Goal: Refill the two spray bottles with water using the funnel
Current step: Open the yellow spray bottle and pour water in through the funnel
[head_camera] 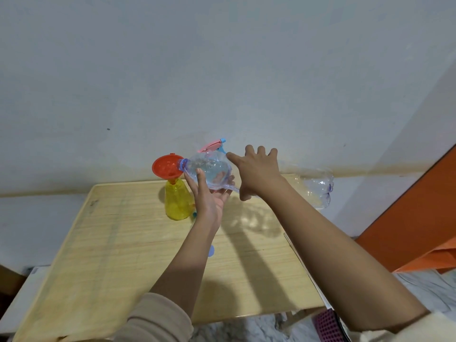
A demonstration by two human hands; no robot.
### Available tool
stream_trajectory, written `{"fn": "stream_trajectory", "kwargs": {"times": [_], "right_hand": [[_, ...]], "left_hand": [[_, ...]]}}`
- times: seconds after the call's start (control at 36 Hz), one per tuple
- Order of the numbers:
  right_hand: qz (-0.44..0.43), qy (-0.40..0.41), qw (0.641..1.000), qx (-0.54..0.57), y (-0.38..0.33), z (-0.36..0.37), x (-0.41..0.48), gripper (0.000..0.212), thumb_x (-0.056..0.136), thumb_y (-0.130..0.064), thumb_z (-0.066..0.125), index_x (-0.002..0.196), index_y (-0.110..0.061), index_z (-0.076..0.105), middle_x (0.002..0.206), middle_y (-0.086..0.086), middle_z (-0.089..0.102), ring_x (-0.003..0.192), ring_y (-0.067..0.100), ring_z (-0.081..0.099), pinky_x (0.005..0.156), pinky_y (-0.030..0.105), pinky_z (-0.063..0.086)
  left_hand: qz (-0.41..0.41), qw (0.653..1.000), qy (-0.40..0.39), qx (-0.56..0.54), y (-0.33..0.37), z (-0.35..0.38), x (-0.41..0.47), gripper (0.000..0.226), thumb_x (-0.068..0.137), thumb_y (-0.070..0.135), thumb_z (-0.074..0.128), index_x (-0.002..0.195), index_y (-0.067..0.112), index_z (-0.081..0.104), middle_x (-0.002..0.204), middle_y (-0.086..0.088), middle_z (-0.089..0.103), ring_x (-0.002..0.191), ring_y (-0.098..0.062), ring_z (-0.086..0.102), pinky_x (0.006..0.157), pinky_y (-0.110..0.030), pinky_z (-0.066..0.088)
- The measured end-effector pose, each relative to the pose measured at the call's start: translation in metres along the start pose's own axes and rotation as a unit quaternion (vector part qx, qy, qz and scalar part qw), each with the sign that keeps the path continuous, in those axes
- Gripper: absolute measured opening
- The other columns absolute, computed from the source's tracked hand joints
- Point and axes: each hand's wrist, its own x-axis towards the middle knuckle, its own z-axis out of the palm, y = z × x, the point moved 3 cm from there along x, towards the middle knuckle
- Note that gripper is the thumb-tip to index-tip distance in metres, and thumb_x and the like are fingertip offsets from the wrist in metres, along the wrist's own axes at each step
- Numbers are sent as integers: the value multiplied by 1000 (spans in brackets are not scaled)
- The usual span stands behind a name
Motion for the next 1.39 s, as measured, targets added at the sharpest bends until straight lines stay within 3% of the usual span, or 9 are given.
{"fn": "stream_trajectory", "kwargs": {"times": [0.39, 0.53, 0.61, 0.69, 0.78, 0.94, 1.14, 1.25, 1.39], "right_hand": [[1, 0, 1000, 5, 0, 2, -2, 86, 63, -28, 77, 134, -30, 29, 124, 10, 40, 113, 34, 43, 96, 46, 32], [12, -7, 999, 33, 4, 13, -4, 89, 61, -30, 77, 134, -32, 28, 122, 9, 40, 112, 34, 43, 92, 44, 32], [20, -12, 997, 69, 6, 24, -7, 93, 60, -33, 77, 137, -35, 25, 123, 8, 40, 111, 34, 43, 91, 44, 33], [29, -13, 993, 111, 8, 36, -11, 98, 60, -36, 77, 140, -37, 21, 124, 8, 40, 111, 34, 43, 92, 45, 33], [39, 0, 986, 165, 10, 49, -18, 102, 58, -38, 79, 142, -38, 20, 124, 7, 41, 110, 32, 44, 89, 42, 34], [79, 28, 954, 287, 17, 78, -33, 109, 57, -39, 78, 145, -42, 13, 124, 4, 39, 110, 28, 43, 89, 39, 33], [111, 103, 897, 415, 32, 108, -48, 113, 56, -40, 83, 147, -41, 14, 127, 2, 40, 116, 23, 44, 93, 39, 35], [121, 161, 851, 485, 43, 115, -49, 118, 53, -34, 88, 148, -32, 17, 128, 5, 45, 120, 22, 45, 97, 45, 43], [169, 206, 823, 502, 57, 119, -42, 110, 51, -45, 87, 141, -25, 28, 134, -2, 50, 122, 23, 48, 98, 46, 45]], "left_hand": [[4, 1000, -8, 4, 1, -2, 0, 61, 96, 42, 47, 145, 47, 11, 145, -10, 40, 84, -23, 73, 69, -40, 58], [-8, 999, -23, 46, 3, -4, -2, 59, 96, 43, 47, 143, 51, 12, 144, -13, 43, 85, -27, 73, 88, -50, 52], [-12, 998, -23, 57, 6, -3, -7, 63, 95, 41, 50, 144, 49, 12, 126, -15, 58, 81, -27, 73, 93, -54, 49], [1, 997, -30, 71, 6, -2, -10, 64, 94, 39, 53, 144, 50, 13, 104, 2, 67, 81, -26, 73, 94, -55, 49], [-6, 993, -41, 114, 7, -6, -10, 68, 92, 41, 56, 142, 55, 12, 124, -6, 62, 96, -32, 69, 95, -55, 48], [36, 972, -100, 210, 9, 4, -19, 76, 81, 47, 63, 137, 63, 13, 146, -1, 42, 103, -27, 67, 92, -52, 51], [85, 935, -141, 315, -2, 31, -24, 74, 88, 37, 61, 142, 55, 14, 121, -4, 55, 103, -21, 63, 82, -32, 52], [107, 917, -178, 340, -5, 56, -31, 71, 83, 33, 70, 125, 69, 25, 136, -8, 44, 123, -21, 51, 97, -36, 47], [153, 886, -227, 375, -11, 82, -41, 76, 82, 22, 72, 123, 63, 23, 142, -4, 39, 125, -19, 45, 98, -23, 41]]}}
